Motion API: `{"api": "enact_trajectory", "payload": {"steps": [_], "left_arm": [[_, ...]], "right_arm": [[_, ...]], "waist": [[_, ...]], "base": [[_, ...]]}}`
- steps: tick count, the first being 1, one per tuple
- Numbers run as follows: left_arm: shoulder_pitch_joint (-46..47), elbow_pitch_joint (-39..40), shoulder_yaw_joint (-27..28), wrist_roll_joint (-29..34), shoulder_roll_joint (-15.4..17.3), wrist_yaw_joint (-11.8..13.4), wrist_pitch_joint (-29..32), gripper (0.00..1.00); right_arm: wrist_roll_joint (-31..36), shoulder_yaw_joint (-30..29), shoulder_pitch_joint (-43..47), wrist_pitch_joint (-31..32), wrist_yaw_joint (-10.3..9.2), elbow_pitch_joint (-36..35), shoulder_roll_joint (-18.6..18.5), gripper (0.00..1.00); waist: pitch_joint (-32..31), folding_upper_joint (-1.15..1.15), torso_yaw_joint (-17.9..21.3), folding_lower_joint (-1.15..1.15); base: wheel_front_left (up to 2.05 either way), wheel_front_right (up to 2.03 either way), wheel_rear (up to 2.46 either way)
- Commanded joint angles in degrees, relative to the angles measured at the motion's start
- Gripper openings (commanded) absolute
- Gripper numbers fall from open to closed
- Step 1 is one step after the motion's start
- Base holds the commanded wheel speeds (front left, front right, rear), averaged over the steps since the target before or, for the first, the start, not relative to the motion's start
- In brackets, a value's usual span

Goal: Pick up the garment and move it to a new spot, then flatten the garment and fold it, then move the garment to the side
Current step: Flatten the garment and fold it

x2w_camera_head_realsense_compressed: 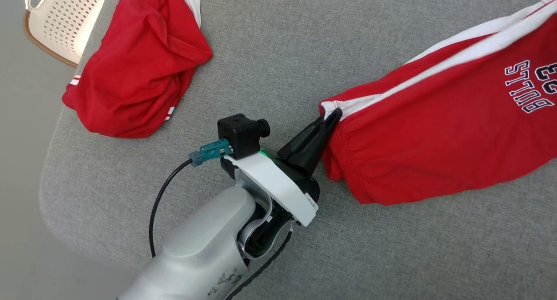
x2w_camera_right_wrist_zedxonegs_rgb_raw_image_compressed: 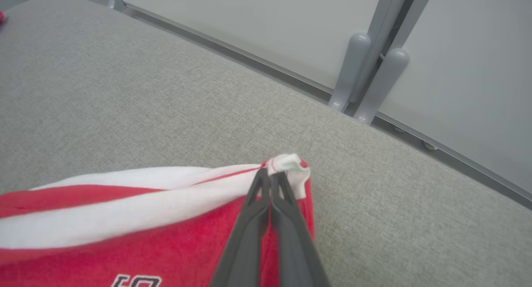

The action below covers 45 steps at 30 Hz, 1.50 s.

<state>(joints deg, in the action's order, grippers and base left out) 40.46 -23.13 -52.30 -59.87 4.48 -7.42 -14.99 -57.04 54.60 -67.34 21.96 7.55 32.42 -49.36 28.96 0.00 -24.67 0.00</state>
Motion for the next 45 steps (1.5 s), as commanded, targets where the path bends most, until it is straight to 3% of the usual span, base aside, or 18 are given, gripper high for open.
{"api": "enact_trajectory", "payload": {"steps": [1, 2, 3, 4, 5, 6, 11, 16, 25, 29, 32, 41, 45], "left_arm": [[0.43, -0.32, 0.38, 0.55, 0.08, -0.06, -0.27, 0.00], [0.37, -0.52, 0.57, 0.63, -0.04, -0.06, -0.27, 0.00], [0.29, -0.66, 0.83, 0.80, -0.12, -0.06, -0.27, 0.15], [0.20, -0.81, 1.01, 0.99, -0.23, -0.06, -0.27, 0.40], [0.05, -1.07, 1.31, 1.26, -0.29, -0.06, -0.27, 0.90], [-0.09, -1.51, 1.48, 1.66, -0.33, -0.06, -0.27, 1.00], [-0.66, -3.72, 1.90, 3.62, -0.51, -0.06, -0.27, 1.00], [-2.97, -3.94, 6.32, 4.99, -0.26, -0.07, -0.27, 1.00], [-9.62, -2.37, 19.68, 9.78, 0.54, -0.07, -0.16, 1.00], [-12.07, -0.74, 26.22, 14.15, 0.14, 0.69, -0.15, 1.00], [-13.89, 0.70, 30.42, 16.89, -0.47, 1.01, -0.16, 1.00], [-20.89, 6.71, 39.37, 25.46, -1.38, 0.68, -0.16, 1.00], [-23.77, 8.42, 40.09, 26.35, -1.47, 0.50, -0.16, 1.00]], "right_arm": [[-0.02, 0.18, -0.80, -0.73, -0.12, 0.34, 0.12, 0.27], [0.25, 0.13, -1.14, -1.37, -0.12, 1.11, 0.19, 0.76], [-0.13, 0.06, -1.15, -1.39, -0.12, 1.94, 0.44, 1.00], [-0.21, 0.19, -1.28, -1.71, -0.09, 2.39, 0.85, 1.00], [-0.32, 0.06, -1.51, -2.25, -0.07, 3.08, 1.19, 1.00], [-0.33, 0.10, -1.67, -2.67, -0.07, 3.53, 1.40, 1.00], [0.01, 0.00, -1.25, -6.07, -0.07, 6.42, 2.83, 1.00], [3.46, 2.19, 0.98, -12.93, -0.08, 6.79, 4.32, 1.00], [5.46, 1.71, 7.90, -29.00, -0.07, 5.56, 10.21, 1.00], [9.64, 0.20, 10.39, -35.52, -0.09, 4.37, 10.87, 1.00], [13.10, -4.33, 13.56, -37.05, -0.08, 3.48, 12.66, 1.00], [34.92, -31.55, 32.63, -37.10, -0.07, -9.07, 23.87, 1.00], [39.46, -37.33, 40.06, -37.11, -0.07, -14.00, 28.31, 1.00]], "waist": [[0.11, 0.00, -0.05, 0.00], [0.21, 0.00, -0.08, 0.00], [0.28, 0.00, -0.12, 0.00], [0.33, 0.00, -0.16, 0.00], [0.31, 0.00, -0.17, 0.00], [0.24, 0.00, -0.15, 0.00], [-0.81, 0.00, 0.66, 0.00], [-3.52, 0.00, 3.41, 0.00], [-10.84, 0.00, 10.84, 0.00], [-13.03, 0.00, 13.74, 0.00], [-14.43, 0.00, 15.82, 0.00], [-16.56, 0.00, 21.56, 0.00], [-17.21, 0.00, 22.72, 0.00]], "base": [[0.00, 0.00, 0.00], [0.00, 0.00, 0.00], [0.00, 0.00, 0.00], [0.00, 0.00, 0.00], [0.00, 0.00, 0.00], [0.00, 0.00, 0.00], [0.00, 0.00, 0.00], [0.00, 0.00, 0.00], [0.00, 0.00, 0.00], [0.00, 0.00, 0.00], [0.00, 0.00, 0.00], [0.00, 0.00, 0.00], [0.00, 0.00, 0.00]]}}
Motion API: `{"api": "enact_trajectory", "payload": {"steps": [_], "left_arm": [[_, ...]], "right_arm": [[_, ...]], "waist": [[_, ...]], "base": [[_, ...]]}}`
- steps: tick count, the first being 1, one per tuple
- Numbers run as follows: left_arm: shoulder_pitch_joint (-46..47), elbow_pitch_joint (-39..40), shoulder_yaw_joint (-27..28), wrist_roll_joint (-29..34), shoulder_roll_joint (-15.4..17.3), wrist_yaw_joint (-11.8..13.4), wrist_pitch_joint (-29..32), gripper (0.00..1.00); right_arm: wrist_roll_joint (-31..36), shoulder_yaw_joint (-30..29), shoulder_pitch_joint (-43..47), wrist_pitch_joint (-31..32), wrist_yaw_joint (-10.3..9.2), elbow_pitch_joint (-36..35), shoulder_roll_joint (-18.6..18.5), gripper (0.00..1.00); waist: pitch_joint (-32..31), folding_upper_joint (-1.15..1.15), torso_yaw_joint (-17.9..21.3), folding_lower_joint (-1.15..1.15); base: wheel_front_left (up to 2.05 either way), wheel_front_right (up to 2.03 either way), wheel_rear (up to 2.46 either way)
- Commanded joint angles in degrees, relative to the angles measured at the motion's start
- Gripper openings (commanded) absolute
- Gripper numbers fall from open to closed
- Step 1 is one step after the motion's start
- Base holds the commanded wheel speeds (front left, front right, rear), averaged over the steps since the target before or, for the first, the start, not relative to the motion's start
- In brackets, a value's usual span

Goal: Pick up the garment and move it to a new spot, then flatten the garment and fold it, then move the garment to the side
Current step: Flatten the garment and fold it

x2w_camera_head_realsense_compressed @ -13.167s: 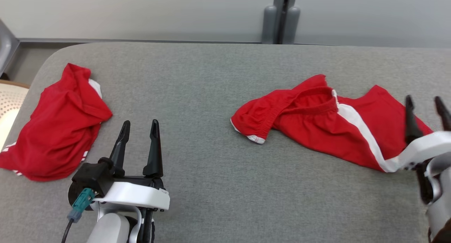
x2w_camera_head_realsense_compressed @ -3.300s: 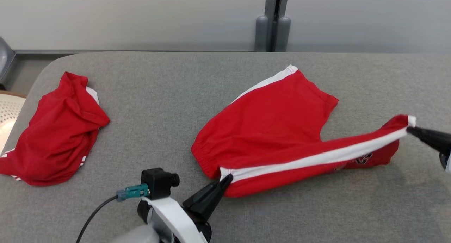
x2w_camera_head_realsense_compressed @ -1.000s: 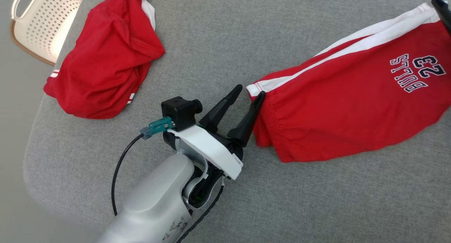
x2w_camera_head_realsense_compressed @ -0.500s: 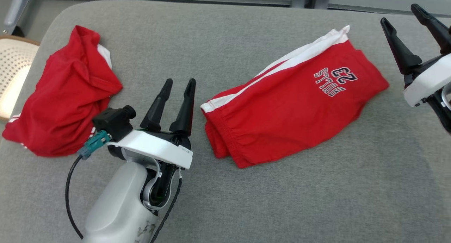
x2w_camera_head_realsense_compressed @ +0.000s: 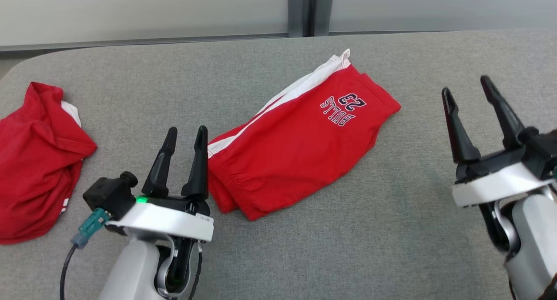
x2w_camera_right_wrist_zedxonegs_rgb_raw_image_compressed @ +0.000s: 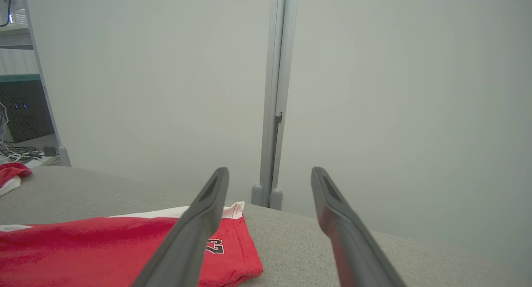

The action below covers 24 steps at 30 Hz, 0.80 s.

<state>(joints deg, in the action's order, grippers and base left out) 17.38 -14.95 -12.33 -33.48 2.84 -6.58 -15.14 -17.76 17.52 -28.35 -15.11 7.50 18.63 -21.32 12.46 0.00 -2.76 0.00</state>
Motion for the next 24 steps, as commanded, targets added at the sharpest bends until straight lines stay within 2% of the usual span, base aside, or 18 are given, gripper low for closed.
{"api": "enact_trajectory", "payload": {"steps": [1, 2, 6, 13, 18, 22, 24], "left_arm": [[-1.58, 0.56, 0.24, 0.07, 0.21, -0.36, 0.00, 1.00], [-3.12, 1.12, 0.10, 1.18, 0.18, -0.22, 0.00, 1.00], [-6.09, 1.66, -0.05, 0.64, 0.17, 0.99, 0.00, 1.00], [-8.10, 1.40, -1.58, 0.09, 0.18, 1.34, 0.00, 1.00], [-6.74, 1.54, -3.03, -0.23, 0.17, 1.53, 0.00, 1.00], [-6.28, 1.57, -4.67, -0.98, 0.13, 1.73, 0.00, 1.00], [-6.54, 1.88, -5.43, -3.85, 0.20, 1.82, 0.00, 1.00]], "right_arm": [[1.24, -1.92, 3.14, -0.04, -0.02, -1.54, 1.51, 1.00], [2.85, -4.59, 6.78, -0.05, -0.02, -3.63, 3.83, 1.00], [4.62, -7.41, 12.26, -0.05, -0.02, -5.34, 6.93, 1.00], [5.43, -9.52, 15.95, -0.05, -0.02, -3.40, 8.21, 1.00], [-1.00, -10.19, 15.18, -0.05, -0.02, 0.10, 8.97, 1.00], [-12.76, -10.20, 12.95, 4.26, -0.01, 4.29, 9.75, 1.00], [-18.75, -10.57, 11.77, 6.93, -0.01, 5.71, 9.71, 1.00]], "waist": [[-0.94, 0.00, 1.07, 0.00], [-1.34, 0.00, 1.44, 0.00], [-1.81, 0.00, 1.78, 0.00], [-2.32, 0.00, 0.09, 0.00], [-1.29, 0.00, -2.89, 0.00], [-0.12, 0.00, -5.96, 0.00], [0.48, 0.00, -7.73, 0.00]], "base": [[0.00, 0.00, 0.00], [0.00, 0.00, 0.00], [0.00, 0.00, 0.00], [0.00, 0.00, 0.00], [0.00, 0.00, 0.00], [0.00, 0.00, 0.00], [0.00, 0.00, 0.00]]}}
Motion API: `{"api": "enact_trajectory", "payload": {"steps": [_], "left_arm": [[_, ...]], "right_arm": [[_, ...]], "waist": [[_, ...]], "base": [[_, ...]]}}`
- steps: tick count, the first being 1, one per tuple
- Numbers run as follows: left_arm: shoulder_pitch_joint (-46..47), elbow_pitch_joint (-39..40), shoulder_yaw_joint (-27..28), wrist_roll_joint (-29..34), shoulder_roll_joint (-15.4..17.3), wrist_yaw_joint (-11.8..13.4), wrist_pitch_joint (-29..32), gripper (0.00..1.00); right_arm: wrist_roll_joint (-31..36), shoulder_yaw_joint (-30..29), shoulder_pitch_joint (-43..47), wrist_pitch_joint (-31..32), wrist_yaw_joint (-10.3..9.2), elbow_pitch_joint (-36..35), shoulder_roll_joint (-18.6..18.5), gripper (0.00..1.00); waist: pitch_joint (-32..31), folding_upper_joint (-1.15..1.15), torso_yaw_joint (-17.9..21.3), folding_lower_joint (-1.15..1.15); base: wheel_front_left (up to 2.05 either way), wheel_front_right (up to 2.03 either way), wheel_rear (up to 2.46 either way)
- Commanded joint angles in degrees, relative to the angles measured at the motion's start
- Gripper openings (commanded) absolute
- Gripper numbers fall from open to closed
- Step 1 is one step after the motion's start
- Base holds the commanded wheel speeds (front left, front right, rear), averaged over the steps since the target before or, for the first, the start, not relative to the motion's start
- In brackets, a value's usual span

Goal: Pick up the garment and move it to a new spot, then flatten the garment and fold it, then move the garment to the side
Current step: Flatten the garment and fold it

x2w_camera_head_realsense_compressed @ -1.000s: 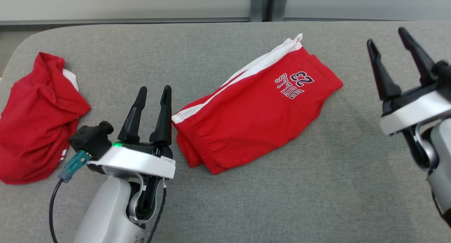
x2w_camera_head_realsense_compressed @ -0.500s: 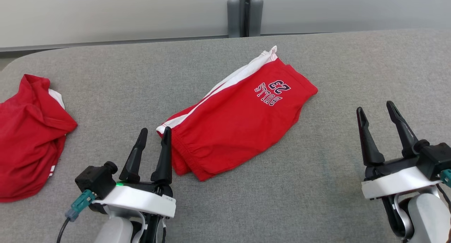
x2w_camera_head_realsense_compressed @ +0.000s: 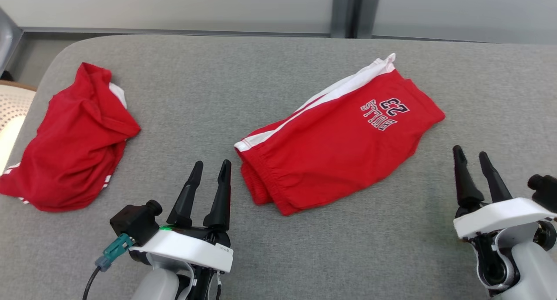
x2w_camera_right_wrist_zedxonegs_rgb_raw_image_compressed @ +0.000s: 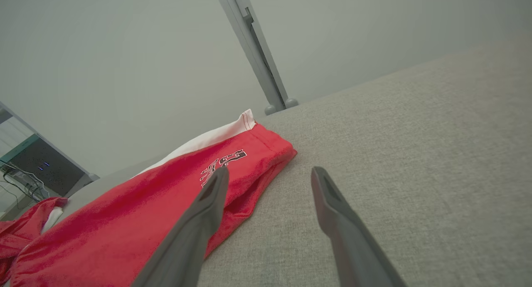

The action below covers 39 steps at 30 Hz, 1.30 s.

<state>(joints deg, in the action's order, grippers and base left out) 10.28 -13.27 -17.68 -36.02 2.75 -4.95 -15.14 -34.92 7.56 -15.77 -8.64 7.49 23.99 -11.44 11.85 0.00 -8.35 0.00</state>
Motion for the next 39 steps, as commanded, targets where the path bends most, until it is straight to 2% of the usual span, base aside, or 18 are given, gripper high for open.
{"api": "enact_trajectory", "payload": {"steps": [1, 8, 13, 18, 25, 33, 34, 35, 39], "left_arm": [[0.52, 0.22, -0.73, -2.14, 0.26, 0.13, 0.00, 1.00], [-0.21, 0.45, -4.85, -4.94, 0.21, 0.91, 0.00, 1.00], [-1.38, 1.06, -7.46, -5.73, 0.26, 0.96, 0.00, 1.00], [-1.18, 1.39, -8.45, -6.19, 0.24, 1.31, 0.00, 1.00], [-0.17, 2.14, -8.74, -6.14, 0.23, 1.77, 0.00, 1.00], [0.05, 2.54, -8.11, -6.61, 0.24, 1.98, 0.00, 1.00], [0.19, 2.58, -8.12, -6.63, 0.23, 2.00, 0.00, 1.00], [0.42, 2.56, -8.18, -6.50, 0.24, 2.01, 0.00, 1.00], [0.79, 2.07, -8.37, -5.27, 0.24, 2.05, 0.00, 1.00]], "right_arm": [[-4.64, -1.18, -1.28, 1.86, 0.00, 0.95, -0.10, 1.00], [-17.32, -4.32, -3.39, 8.47, 0.01, 4.83, -1.70, 1.00], [-21.51, -7.04, -5.54, 12.04, 0.14, 7.82, -1.94, 1.00], [-20.93, -7.78, -7.34, 14.50, 0.15, 10.83, -2.94, 1.00], [-19.90, -10.27, -11.38, 19.41, 0.22, 19.28, -2.78, 1.00], [-17.83, -9.51, -15.28, 24.26, 0.22, 23.16, -1.94, 1.00], [-17.69, -8.84, -15.73, 24.90, 0.22, 22.66, -1.83, 0.28], [-17.66, -8.32, -15.98, 25.30, 0.22, 21.94, -1.84, 0.00], [-17.35, -7.68, -15.64, 23.03, 0.01, 18.97, -3.06, 0.00]], "waist": [[1.43, 0.00, -3.07, 0.00], [3.02, 0.00, -9.24, 0.00], [4.00, 0.00, -12.42, 0.00], [4.62, 0.00, -14.19, 0.00], [5.51, 0.00, -16.12, 0.00], [6.19, 0.00, -16.18, 0.00], [6.36, 0.00, -16.00, 0.00], [6.50, 0.00, -15.80, 0.00], [6.45, 0.00, -14.71, 0.00]], "base": [[0.00, 0.00, 0.00], [0.00, 0.00, 0.00], [0.00, 0.00, 0.00], [0.00, 0.00, 0.00], [0.00, 0.00, 0.00], [0.00, 0.00, 0.00], [0.00, 0.00, 0.00], [0.00, 0.00, 0.00], [0.00, 0.00, 0.00]]}}
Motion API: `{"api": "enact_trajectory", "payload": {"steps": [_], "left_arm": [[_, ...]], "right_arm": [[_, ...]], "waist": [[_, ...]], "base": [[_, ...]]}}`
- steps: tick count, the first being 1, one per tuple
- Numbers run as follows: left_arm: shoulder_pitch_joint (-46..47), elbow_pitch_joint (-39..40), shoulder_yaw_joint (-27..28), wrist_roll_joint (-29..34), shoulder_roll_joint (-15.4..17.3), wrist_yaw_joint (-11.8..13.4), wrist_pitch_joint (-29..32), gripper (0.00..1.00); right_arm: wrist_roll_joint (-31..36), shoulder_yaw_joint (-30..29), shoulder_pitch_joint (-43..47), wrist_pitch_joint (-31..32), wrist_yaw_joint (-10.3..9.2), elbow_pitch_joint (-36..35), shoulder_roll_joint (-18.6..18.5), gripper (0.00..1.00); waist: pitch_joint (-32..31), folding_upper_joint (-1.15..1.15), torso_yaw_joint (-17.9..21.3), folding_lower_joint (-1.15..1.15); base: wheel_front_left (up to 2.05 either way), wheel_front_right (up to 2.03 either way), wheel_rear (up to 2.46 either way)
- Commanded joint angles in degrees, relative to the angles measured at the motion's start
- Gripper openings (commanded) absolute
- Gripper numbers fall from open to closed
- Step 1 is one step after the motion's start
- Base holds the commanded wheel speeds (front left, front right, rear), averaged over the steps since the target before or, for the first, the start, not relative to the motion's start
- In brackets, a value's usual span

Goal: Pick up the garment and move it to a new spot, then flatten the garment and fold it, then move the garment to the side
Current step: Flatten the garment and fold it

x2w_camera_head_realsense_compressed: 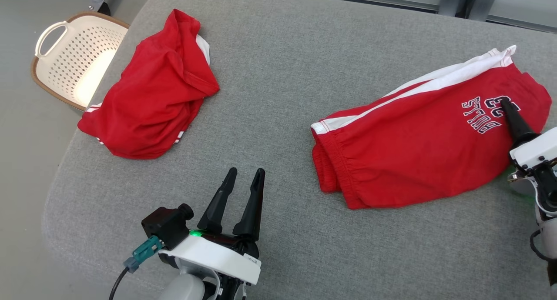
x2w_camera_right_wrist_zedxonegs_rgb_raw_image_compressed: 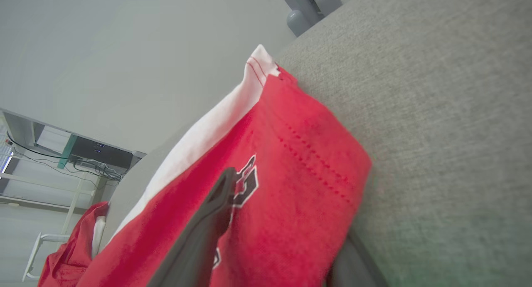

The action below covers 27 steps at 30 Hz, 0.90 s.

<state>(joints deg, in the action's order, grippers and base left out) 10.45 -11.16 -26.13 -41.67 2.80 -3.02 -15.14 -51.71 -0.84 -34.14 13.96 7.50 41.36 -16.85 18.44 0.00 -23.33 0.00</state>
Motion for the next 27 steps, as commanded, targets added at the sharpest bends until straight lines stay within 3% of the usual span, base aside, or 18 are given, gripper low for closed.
{"api": "enact_trajectory", "payload": {"steps": [1, 12, 18, 23, 27], "left_arm": [[0.65, -0.14, 0.03, 0.46, 0.19, 0.08, 0.00, 1.00], [0.61, -1.54, 1.47, 3.05, 0.22, -0.36, 0.00, 1.00], [0.51, -2.26, 1.36, 6.46, 0.18, -0.62, 0.00, 1.00], [-0.03, -2.35, 0.96, 7.50, 0.24, -0.48, 0.00, 1.00], [-0.24, -2.52, 0.87, 7.29, 0.23, -0.67, 0.00, 1.00]], "right_arm": [[-1.09, 0.67, 2.92, -0.28, -0.02, 0.77, 2.34, 0.00], [-5.78, 1.22, 9.08, -8.04, -0.07, -8.55, 1.71, 0.00], [-3.79, 2.10, 13.00, -13.10, -0.04, -11.72, 0.21, 0.00], [-4.12, -2.21, 16.27, -17.56, -0.01, -11.73, -0.10, 0.00], [-0.69, -6.75, 18.14, -21.79, -0.01, -9.65, -1.00, 0.00]], "waist": [[-0.31, 0.00, 0.59, 0.00], [-3.10, 0.00, 6.00, 0.00], [-4.30, 0.00, 8.89, 0.00], [-5.13, 0.00, 11.00, 0.00], [-5.48, 0.00, 11.73, 0.00]], "base": [[0.00, 0.00, 0.00], [0.00, 0.00, 0.00], [0.00, 0.00, 0.00], [0.00, 0.00, 0.00], [0.00, 0.00, 0.00]]}}
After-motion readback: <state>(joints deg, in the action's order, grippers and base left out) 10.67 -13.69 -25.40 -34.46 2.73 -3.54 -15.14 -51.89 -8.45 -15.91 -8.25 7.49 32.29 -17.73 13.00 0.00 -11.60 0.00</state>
